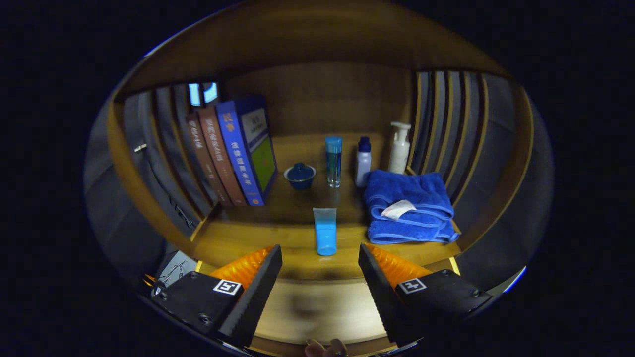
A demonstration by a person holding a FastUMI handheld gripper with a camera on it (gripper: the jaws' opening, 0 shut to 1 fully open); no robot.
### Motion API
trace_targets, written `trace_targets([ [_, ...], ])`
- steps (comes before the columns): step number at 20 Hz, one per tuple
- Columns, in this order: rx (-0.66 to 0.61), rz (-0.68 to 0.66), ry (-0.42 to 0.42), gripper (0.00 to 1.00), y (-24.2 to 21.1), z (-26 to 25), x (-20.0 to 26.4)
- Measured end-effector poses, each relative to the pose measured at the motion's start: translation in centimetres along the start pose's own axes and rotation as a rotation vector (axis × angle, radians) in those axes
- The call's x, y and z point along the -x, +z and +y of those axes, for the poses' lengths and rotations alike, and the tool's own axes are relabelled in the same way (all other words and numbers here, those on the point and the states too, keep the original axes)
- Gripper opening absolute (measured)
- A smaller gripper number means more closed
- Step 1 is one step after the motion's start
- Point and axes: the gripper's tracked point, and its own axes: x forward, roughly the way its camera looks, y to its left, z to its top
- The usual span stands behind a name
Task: Pull open the drawer, take out the items inside it, and place them on the countertop above the cabinet.
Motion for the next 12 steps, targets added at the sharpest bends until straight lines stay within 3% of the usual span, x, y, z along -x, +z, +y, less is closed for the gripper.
trace_targets([
  [7, -0.061, -0.238, 0.016, 0.99, -3.9, -1.1, 10.9],
  [12, -0.022, -0.272, 0.06, 1.0, -9.8, 0.0, 14.4],
])
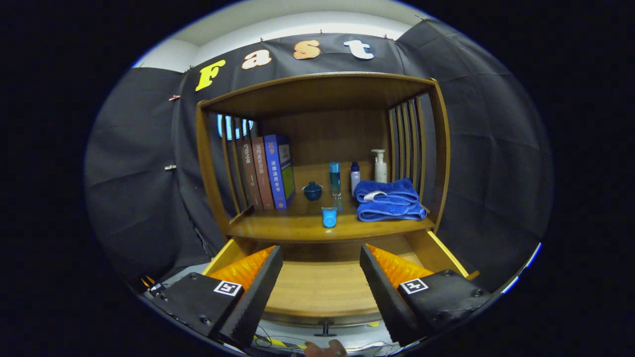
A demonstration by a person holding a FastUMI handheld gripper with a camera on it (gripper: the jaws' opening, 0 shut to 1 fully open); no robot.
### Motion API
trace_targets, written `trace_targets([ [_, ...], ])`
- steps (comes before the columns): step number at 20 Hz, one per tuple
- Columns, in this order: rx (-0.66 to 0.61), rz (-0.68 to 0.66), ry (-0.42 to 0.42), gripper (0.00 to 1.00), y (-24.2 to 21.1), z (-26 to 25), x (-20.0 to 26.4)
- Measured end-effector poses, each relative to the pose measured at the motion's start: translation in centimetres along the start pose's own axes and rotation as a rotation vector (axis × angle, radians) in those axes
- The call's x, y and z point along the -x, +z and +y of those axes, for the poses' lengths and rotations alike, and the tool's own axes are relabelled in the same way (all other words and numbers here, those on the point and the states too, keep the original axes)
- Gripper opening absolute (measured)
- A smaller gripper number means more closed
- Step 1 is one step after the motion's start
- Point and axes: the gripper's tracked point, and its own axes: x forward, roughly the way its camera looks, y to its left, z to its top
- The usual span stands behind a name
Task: Pull open the drawer, take out the items inside it, and place them on the countertop above the cabinet.
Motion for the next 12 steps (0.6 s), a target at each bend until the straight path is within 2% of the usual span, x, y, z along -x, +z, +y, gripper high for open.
trace_targets([
  [4, -0.027, 0.017, 0.023, 1.0, -5.7, 0.9, 2.0],
  [9, -0.017, 0.115, -0.037, 1.0, -12.7, -0.3, 2.0],
  [12, -0.024, 0.156, -0.061, 1.0, -14.7, -0.8, 1.2],
])
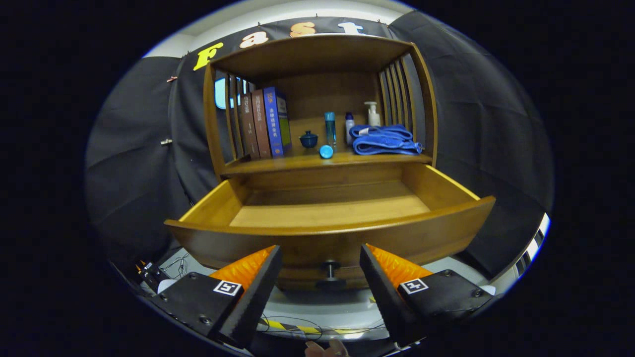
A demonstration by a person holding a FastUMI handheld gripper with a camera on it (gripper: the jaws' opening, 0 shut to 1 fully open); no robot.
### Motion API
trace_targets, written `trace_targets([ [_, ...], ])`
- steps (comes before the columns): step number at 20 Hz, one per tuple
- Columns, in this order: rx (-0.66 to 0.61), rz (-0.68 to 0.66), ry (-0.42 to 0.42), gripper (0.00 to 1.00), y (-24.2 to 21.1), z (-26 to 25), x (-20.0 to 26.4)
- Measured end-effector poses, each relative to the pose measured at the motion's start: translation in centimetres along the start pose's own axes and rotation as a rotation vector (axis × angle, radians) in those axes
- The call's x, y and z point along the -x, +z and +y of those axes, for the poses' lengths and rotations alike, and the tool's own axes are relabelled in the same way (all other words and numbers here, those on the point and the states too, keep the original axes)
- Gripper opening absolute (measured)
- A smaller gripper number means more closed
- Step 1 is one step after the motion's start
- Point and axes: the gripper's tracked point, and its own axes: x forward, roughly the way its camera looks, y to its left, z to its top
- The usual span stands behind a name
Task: Pull open the drawer, take out the items inside it, and place them on the countertop above the cabinet.
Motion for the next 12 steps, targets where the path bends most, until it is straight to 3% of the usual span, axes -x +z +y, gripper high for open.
trace_targets([
  [12, 0.037, 0.016, -0.033, 1.0, -0.2, -0.3, -2.2],
])
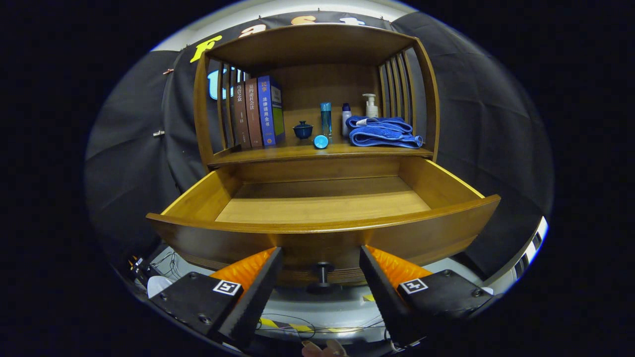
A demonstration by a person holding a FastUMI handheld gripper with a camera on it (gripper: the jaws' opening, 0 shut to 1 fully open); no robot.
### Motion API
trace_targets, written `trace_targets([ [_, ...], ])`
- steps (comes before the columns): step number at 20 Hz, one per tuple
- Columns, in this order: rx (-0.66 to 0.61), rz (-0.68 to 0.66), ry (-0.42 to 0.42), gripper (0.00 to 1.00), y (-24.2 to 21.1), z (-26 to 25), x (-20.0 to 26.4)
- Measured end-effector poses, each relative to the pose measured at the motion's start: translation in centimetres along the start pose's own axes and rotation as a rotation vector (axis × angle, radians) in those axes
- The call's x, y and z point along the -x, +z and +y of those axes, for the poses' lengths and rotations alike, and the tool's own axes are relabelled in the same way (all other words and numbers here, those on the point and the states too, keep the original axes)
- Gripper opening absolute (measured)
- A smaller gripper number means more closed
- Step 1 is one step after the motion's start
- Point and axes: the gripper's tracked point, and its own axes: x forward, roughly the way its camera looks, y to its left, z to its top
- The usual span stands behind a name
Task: Pull open the drawer, take out the items inside it, and place them on the countertop above the cabinet.
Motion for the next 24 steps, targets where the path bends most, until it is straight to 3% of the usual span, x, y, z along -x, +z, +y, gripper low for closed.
trace_targets([
  [4, -0.021, 0.003, 0.006, 1.0, 0.6, 0.0, -1.2],
  [9, -0.04, -0.023, 0.013, 1.0, 3.6, 0.0, -6.0],
  [24, -0.045, -0.006, 0.015, 1.0, 6.8, -0.2, -16.0],
])
